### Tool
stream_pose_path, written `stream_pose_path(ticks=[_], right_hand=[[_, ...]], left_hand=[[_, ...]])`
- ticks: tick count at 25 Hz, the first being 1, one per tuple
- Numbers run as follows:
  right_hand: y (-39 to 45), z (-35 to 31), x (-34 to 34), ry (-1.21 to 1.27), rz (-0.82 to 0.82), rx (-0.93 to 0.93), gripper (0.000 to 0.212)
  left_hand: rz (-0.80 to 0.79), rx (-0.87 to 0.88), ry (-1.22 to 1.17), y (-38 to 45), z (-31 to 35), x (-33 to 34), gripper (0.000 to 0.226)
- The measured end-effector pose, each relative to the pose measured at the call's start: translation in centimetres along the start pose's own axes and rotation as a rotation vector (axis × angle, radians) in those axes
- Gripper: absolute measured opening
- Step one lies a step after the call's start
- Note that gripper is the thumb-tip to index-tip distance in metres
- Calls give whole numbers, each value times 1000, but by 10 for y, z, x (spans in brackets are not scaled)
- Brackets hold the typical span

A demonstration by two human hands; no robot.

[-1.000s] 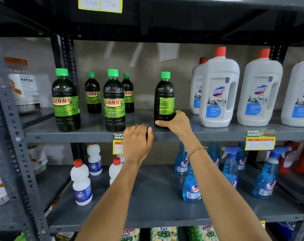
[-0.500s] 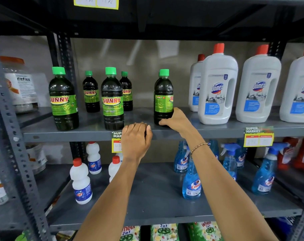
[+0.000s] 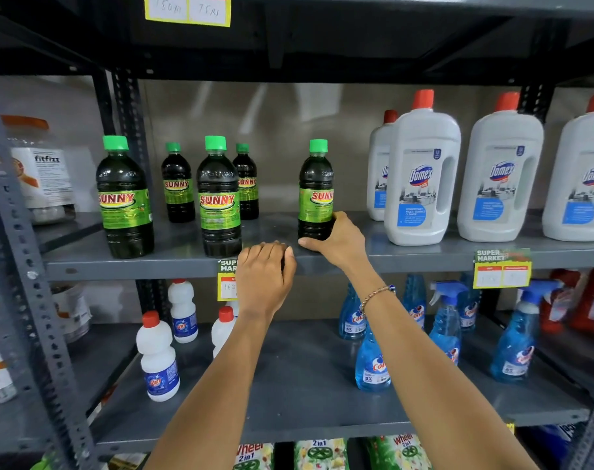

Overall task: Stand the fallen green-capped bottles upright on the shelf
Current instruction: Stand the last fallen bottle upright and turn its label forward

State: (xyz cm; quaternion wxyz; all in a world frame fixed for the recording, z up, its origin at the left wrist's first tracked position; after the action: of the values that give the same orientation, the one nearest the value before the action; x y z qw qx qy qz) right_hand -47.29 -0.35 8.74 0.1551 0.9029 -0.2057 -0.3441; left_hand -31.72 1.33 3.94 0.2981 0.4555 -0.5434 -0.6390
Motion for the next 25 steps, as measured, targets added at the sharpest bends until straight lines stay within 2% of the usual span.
stream_pose_path(ticks=[3, 12, 15, 18, 25], right_hand=[[-4, -2, 1, -34, 69, -47, 73], [-7, -4, -3, -3, 105, -7, 76], [-8, -6, -6, 35, 91, 11, 92], [-7, -8, -7, 89, -54, 42, 110], [-10, -7, -9, 97, 6, 33, 99]], left_hand=[[-19, -5, 3, 0, 0, 0, 28], [-18, -11, -7, 1, 1, -2, 27], [-22, -7, -4, 1, 2, -3, 27], [-14, -5, -12, 1, 3, -3, 29], [-85, -40, -30, 1, 2, -1, 32]])
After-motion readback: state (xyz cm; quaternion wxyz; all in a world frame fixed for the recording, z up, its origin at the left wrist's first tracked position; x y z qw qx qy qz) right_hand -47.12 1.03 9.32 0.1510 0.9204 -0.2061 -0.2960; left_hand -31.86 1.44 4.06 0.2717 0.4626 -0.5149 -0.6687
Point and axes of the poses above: each hand's wrist, its own y-axis towards the middle knuckle, its own x-axis out of the palm, z = x × y, the point moved 4 cm from there along y, towards the middle knuckle, and after that the axes turned 3 degrees about x, right-handed, at the moved point
